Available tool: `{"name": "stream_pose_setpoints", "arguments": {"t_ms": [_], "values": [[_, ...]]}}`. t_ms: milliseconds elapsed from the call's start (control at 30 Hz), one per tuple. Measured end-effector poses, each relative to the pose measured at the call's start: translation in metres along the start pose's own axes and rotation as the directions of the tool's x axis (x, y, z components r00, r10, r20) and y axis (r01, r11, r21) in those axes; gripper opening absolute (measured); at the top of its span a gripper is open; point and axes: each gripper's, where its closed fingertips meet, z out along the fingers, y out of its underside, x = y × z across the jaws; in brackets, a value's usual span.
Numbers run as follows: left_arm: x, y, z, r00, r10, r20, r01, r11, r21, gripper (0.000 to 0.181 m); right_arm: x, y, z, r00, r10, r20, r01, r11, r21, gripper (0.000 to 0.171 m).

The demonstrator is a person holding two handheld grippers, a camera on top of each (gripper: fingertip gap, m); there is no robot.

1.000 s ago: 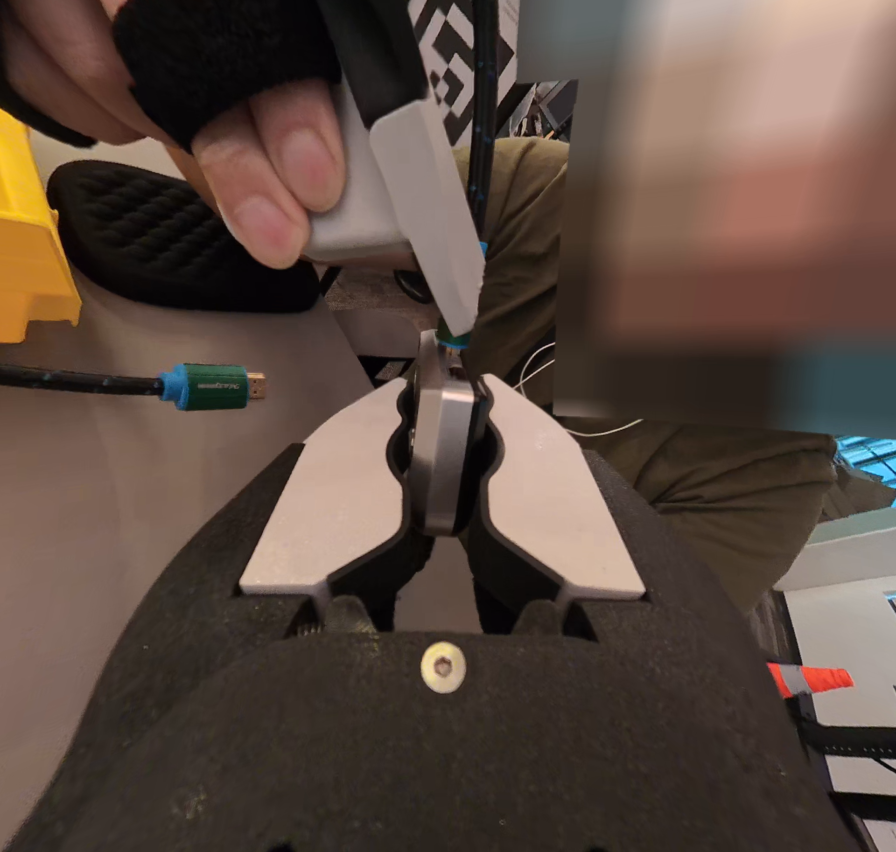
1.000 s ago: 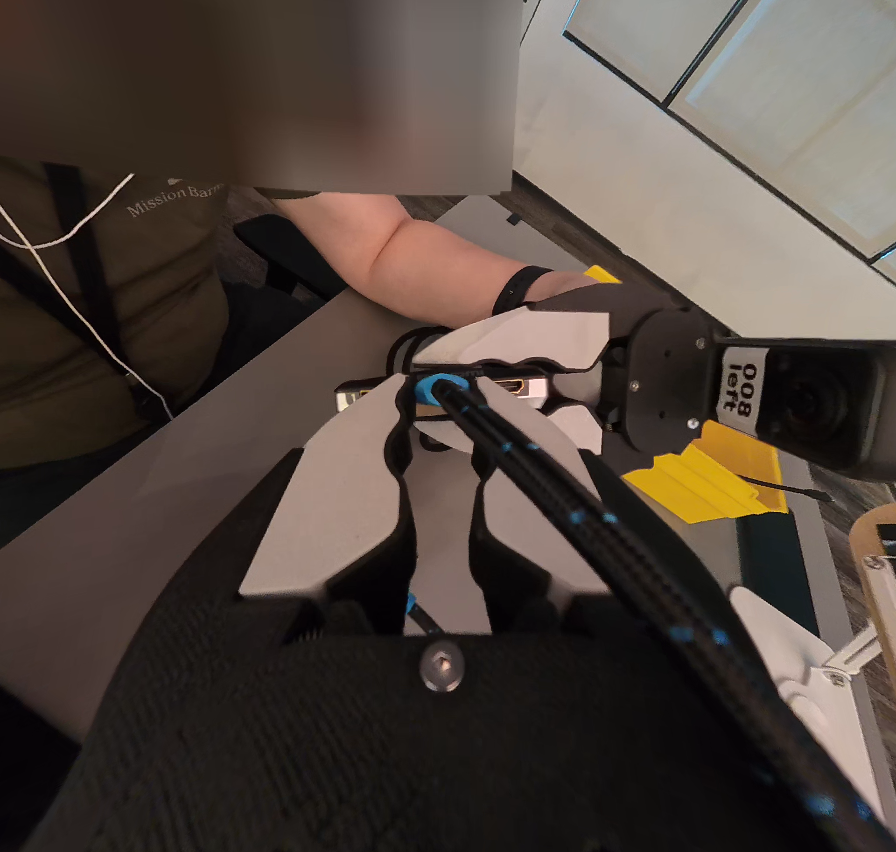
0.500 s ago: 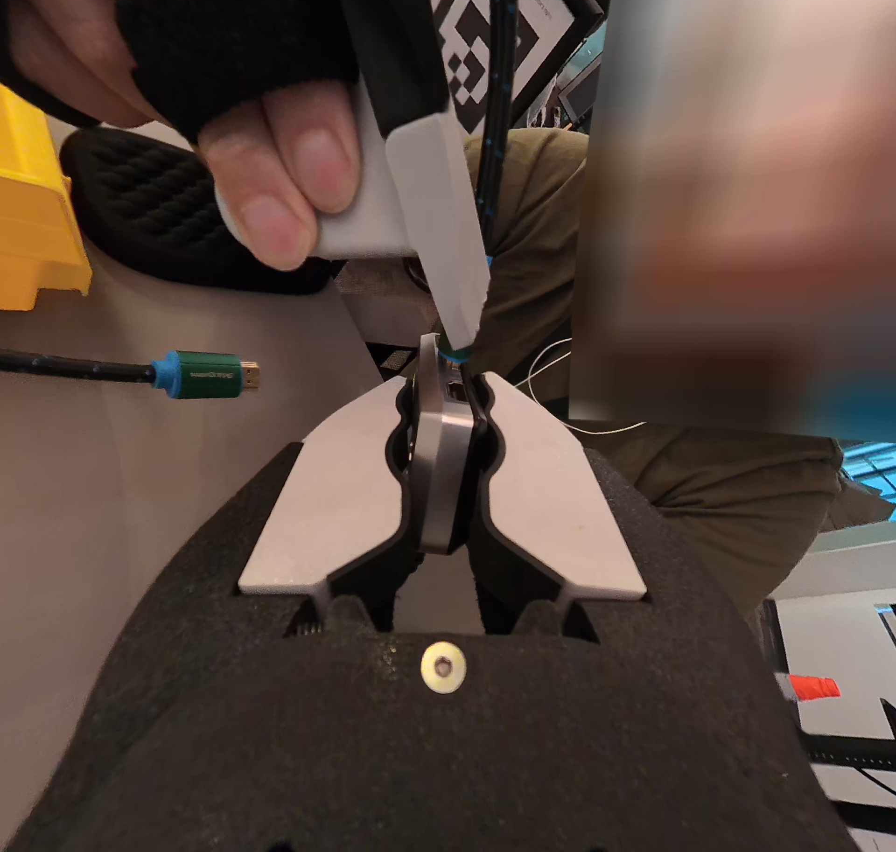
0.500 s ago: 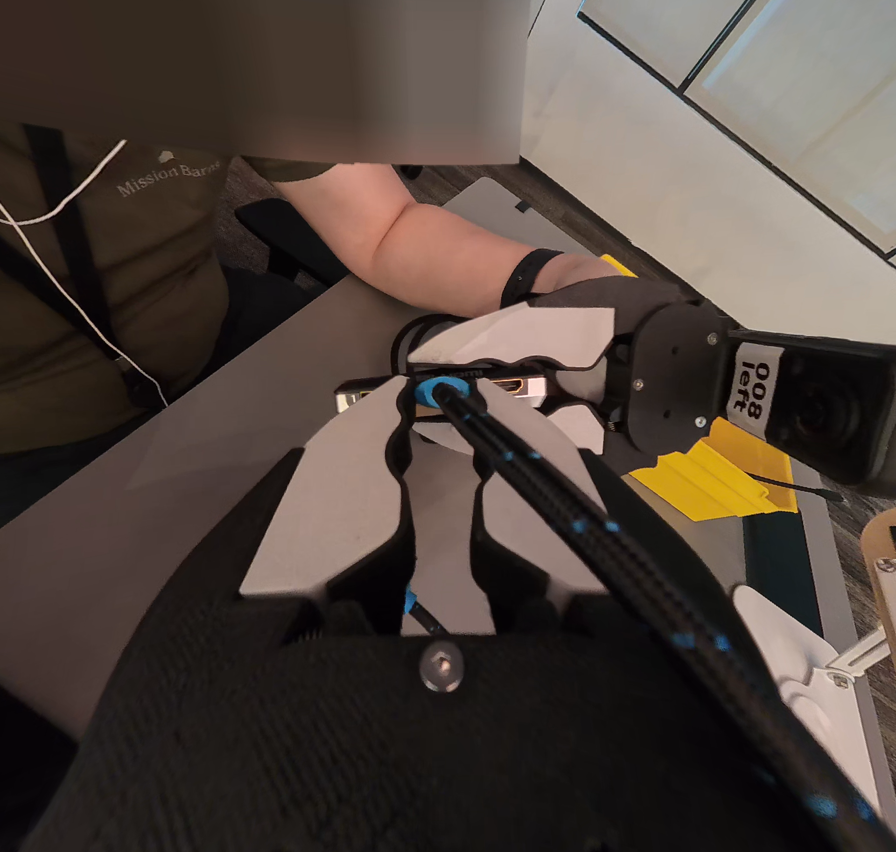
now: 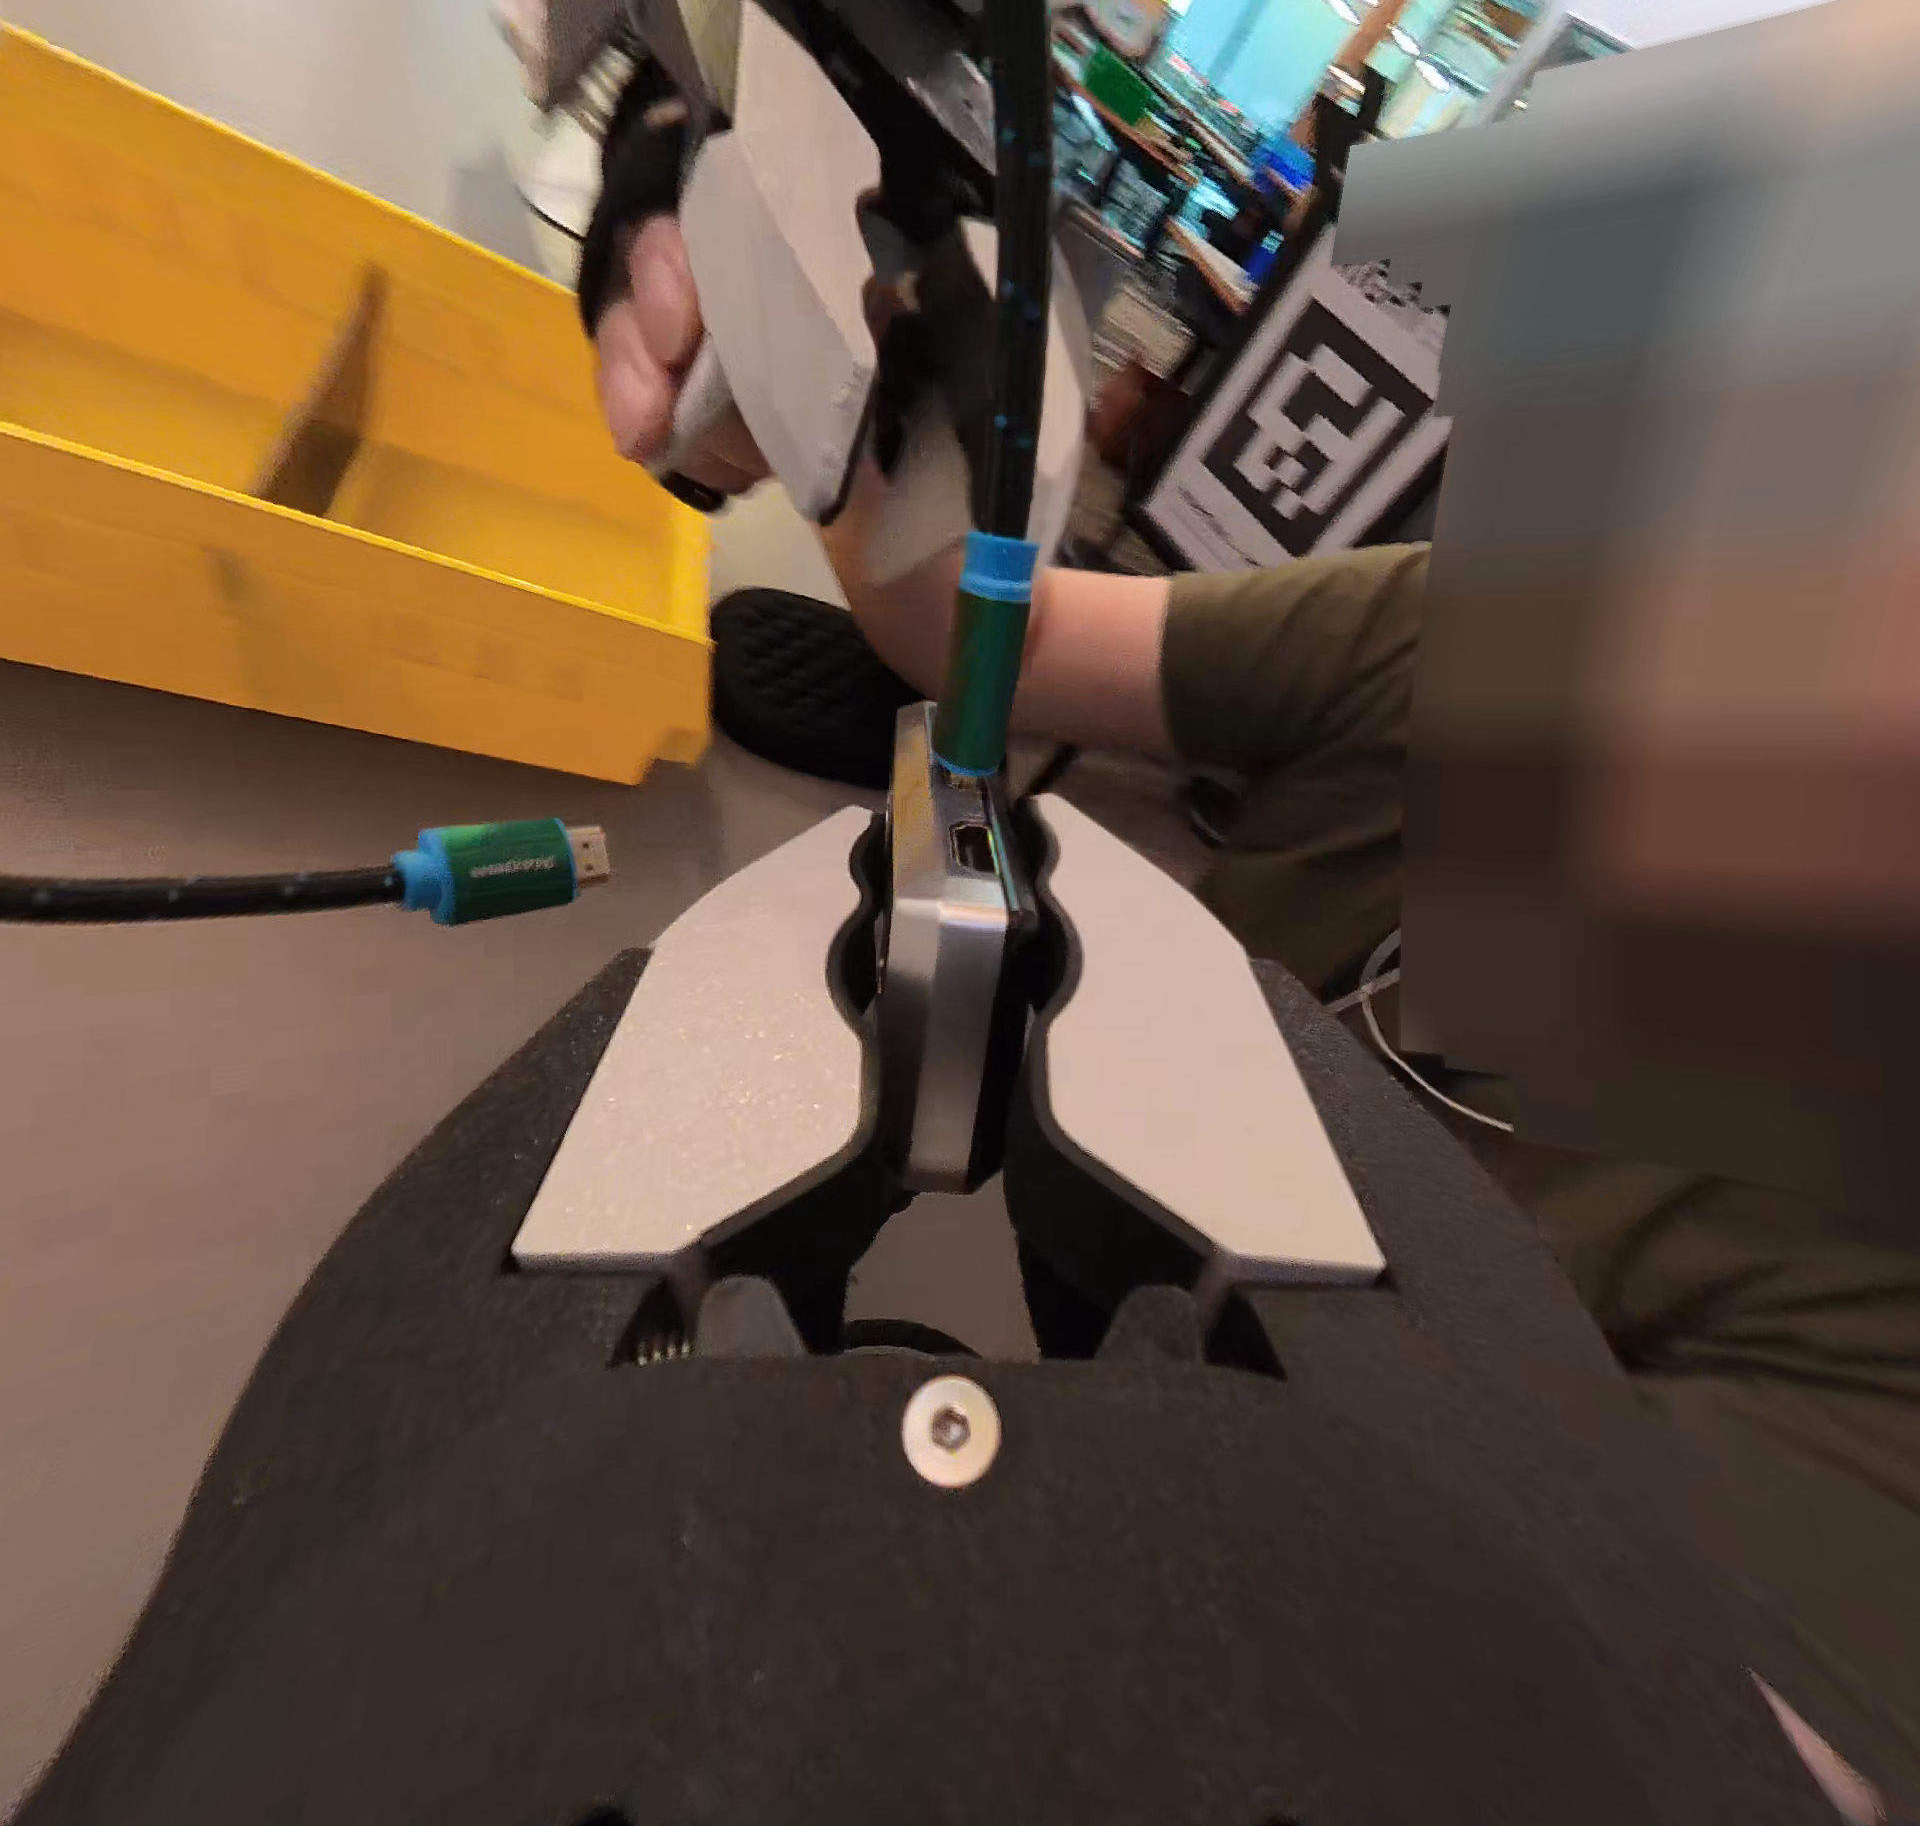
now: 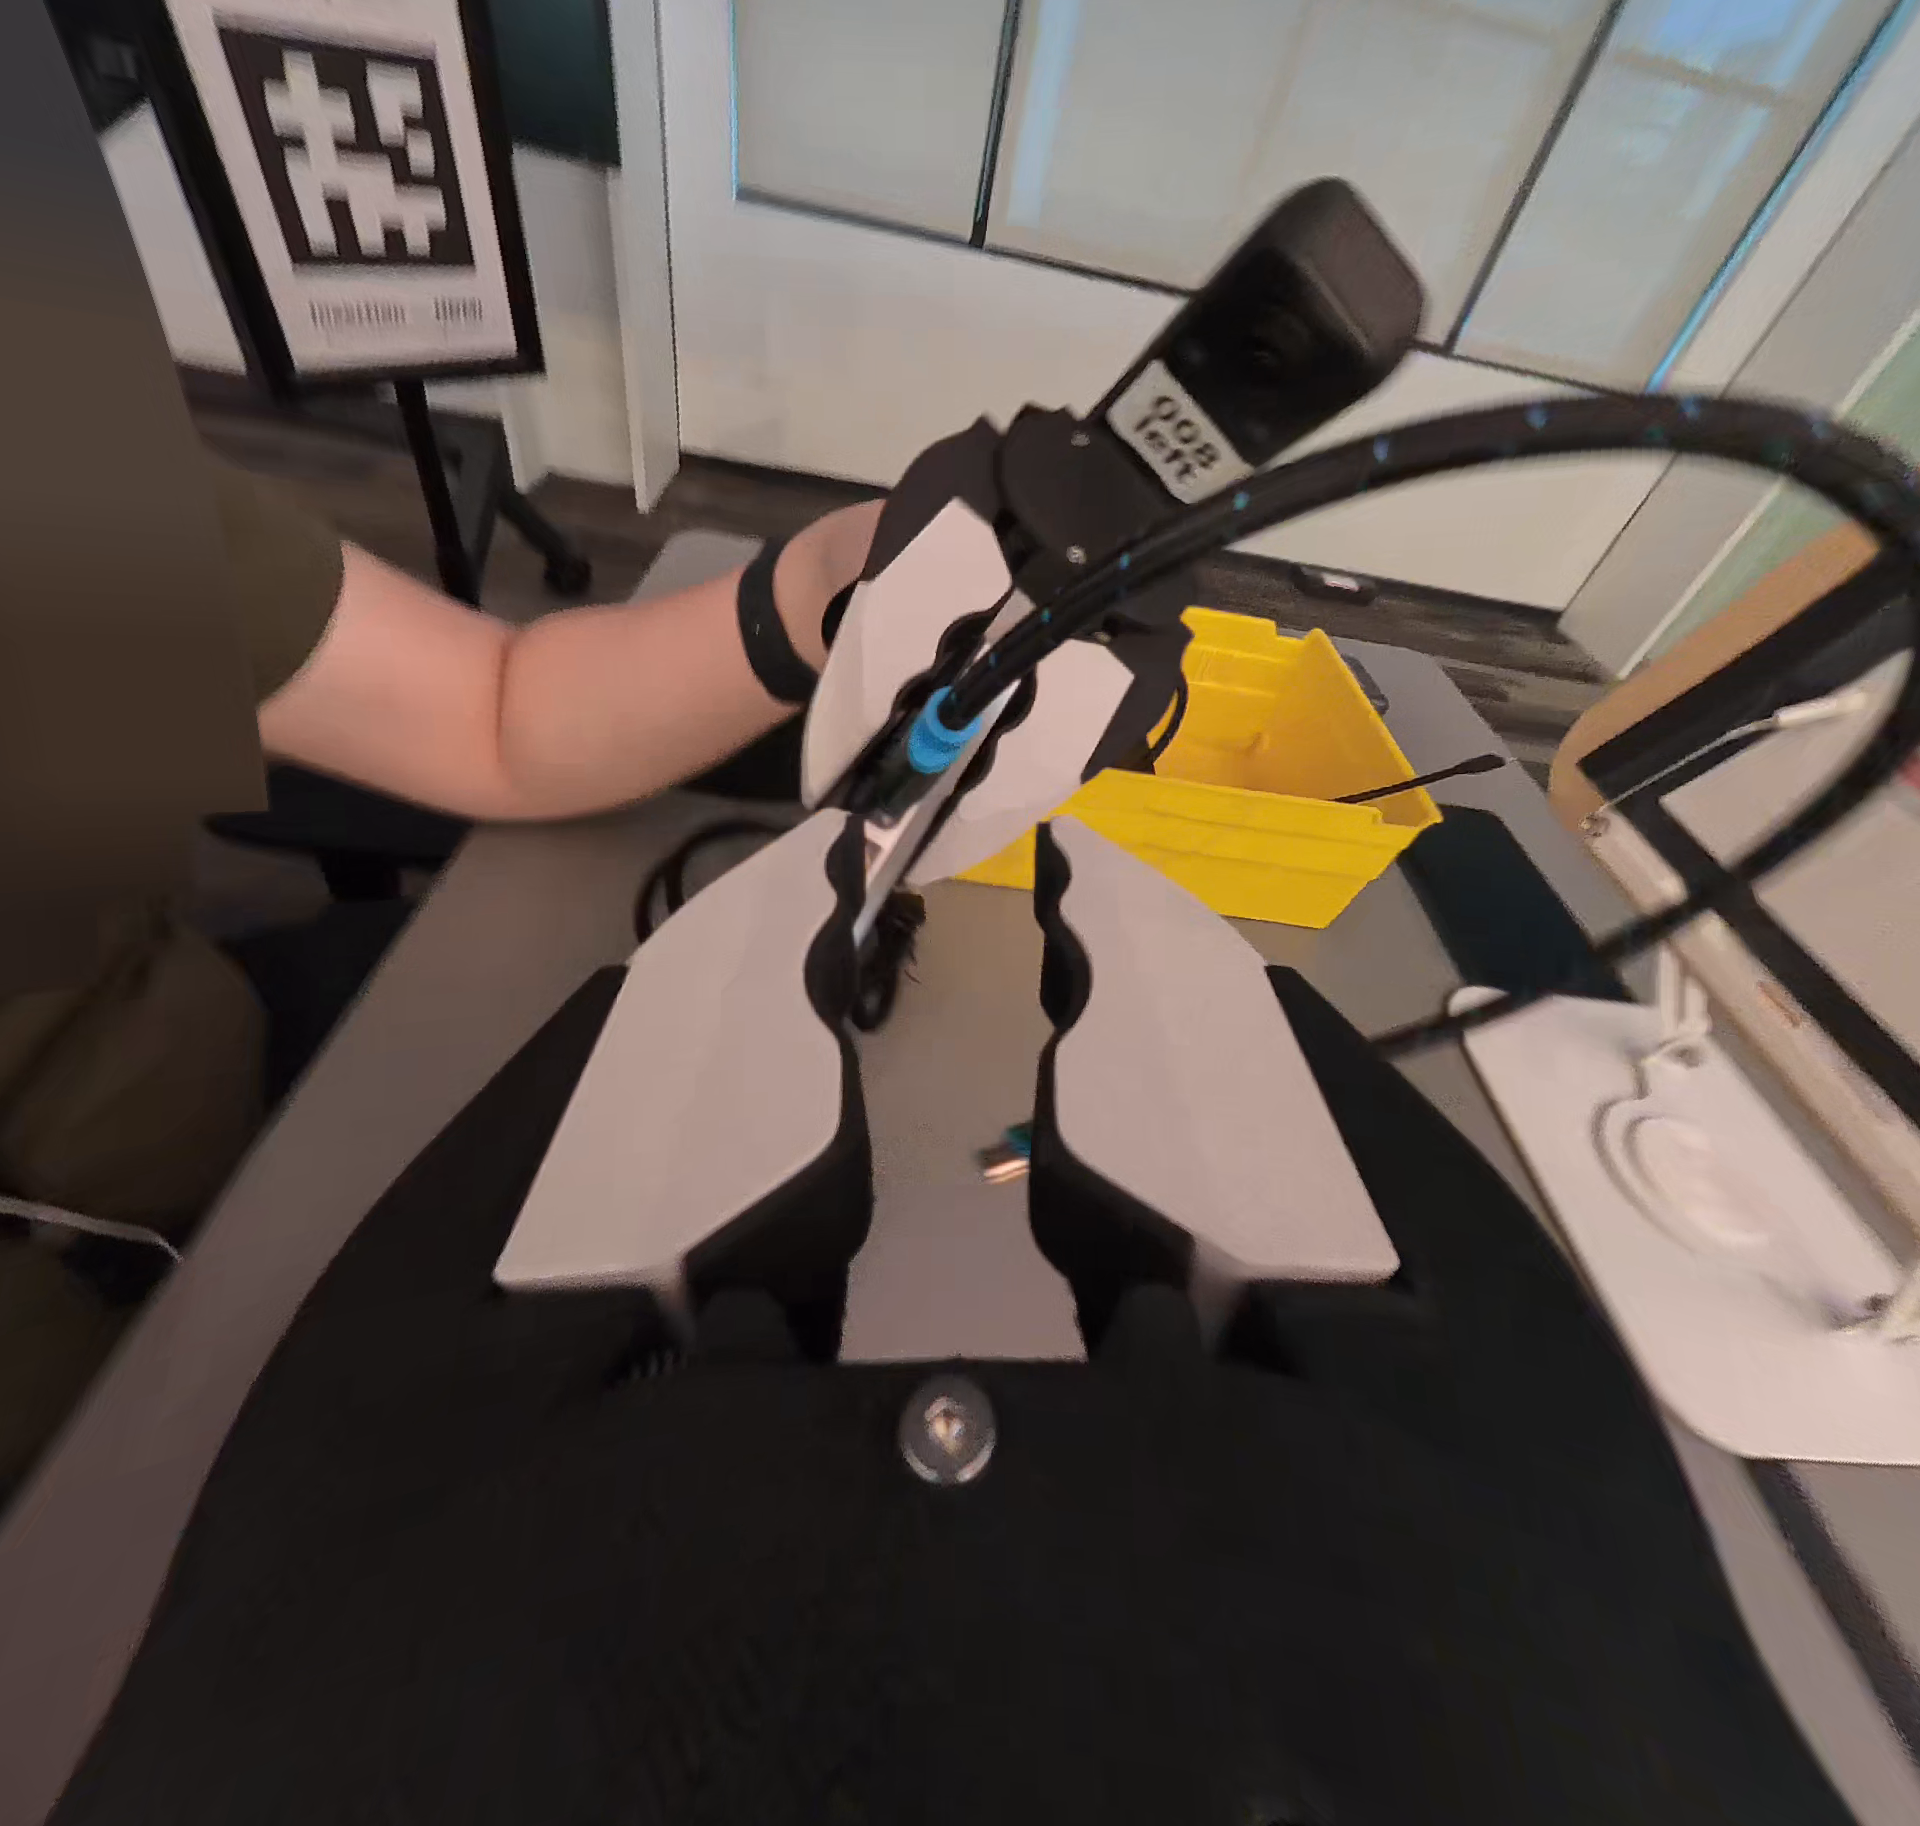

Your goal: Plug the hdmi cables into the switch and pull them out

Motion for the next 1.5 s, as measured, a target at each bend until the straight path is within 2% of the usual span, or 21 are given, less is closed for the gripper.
{"name": "stream_pose_setpoints", "arguments": {"t_ms": [100,167,300,400,433,467,567,633,867,933,1100,1200,1267,1367,1500], "values": [[-0.016,-0.013,-0.008,0.990,0.011,0.138,-0.021,0.997,0.069,0.022,0.021,0.000,0.001,0.977,0.194,-0.087,-0.193,0.981,0.025,0.040],[-0.026,-0.020,-0.013,0.977,0.012,0.214,-0.036,0.993,0.108,0.022,0.026,0.007,0.006,0.958,0.266,-0.104,-0.266,0.964,0.016,0.045],[-0.030,-0.031,-0.018,0.963,0.020,0.267,-0.069,0.982,0.176,0.022,0.026,0.037,0.024,0.934,0.337,-0.123,-0.351,0.929,-0.118,0.052],[-0.027,-0.032,-0.016,0.966,0.037,0.255,-0.083,0.982,0.172,0.022,0.024,0.033,0.035,0.928,0.367,-0.060,-0.370,0.927,-0.055,0.034],[-0.026,-0.032,-0.016,0.967,0.043,0.250,-0.088,0.981,0.174,0.022,0.017,0.030,0.038,0.924,0.383,0.005,-0.383,0.923,-0.045,0.021],[-0.025,-0.032,-0.016,0.969,0.040,0.242,-0.085,0.980,0.178,0.023,0.016,0.031,0.039,0.914,0.404,0.030,-0.402,0.914,-0.056,0.021],[-0.018,-0.038,-0.018,0.985,0.023,0.174,-0.064,0.970,0.236,0.042,0.016,0.038,0.037,0.920,0.390,0.039,-0.385,0.918,-0.095,0.020],[-0.017,-0.042,-0.023,0.985,0.031,0.170,-0.075,0.962,0.261,0.043,0.018,0.033,0.036,0.900,0.432,0.060,-0.429,0.902,-0.050,0.020],[-0.014,-0.055,-0.060,0.948,0.047,0.315,-0.159,0.927,0.341,0.053,0.039,0.017,0.018,0.846,0.526,0.090,-0.533,0.837,0.122,0.021],[-0.006,-0.058,-0.069,0.945,0.063,0.321,-0.185,0.913,0.363,0.046,0.048,0.008,0.007,0.845,0.528,0.088,-0.534,0.822,0.196,0.021],[0.012,-0.063,-0.085,0.938,0.084,0.337,-0.220,0.893,0.391,0.046,0.064,-0.022,-0.034,0.896,0.444,-0.026,-0.406,0.840,0.360,0.021],[0.018,-0.064,-0.087,0.930,0.105,0.352,-0.248,0.888,0.388,0.045,0.070,-0.045,-0.069,0.923,0.336,-0.187,-0.227,0.869,0.440,0.021],[0.020,-0.064,-0.085,0.929,0.108,0.355,-0.249,0.891,0.380,0.045,0.074,-0.062,-0.099,0.908,0.272,-0.318,-0.088,0.867,0.491,0.021],[0.018,-0.062,-0.080,0.931,0.109,0.348,-0.240,0.901,0.362,0.044,0.077,-0.082,-0.147,0.832,0.221,-0.508,0.117,0.826,0.552,0.021],[0.011,-0.057,-0.070,0.933,0.098,0.347,-0.216,0.922,0.321,0.044,0.078,-0.090,-0.211,0.656,0.223,-0.721,0.355,0.753,0.555,0.021]]}}
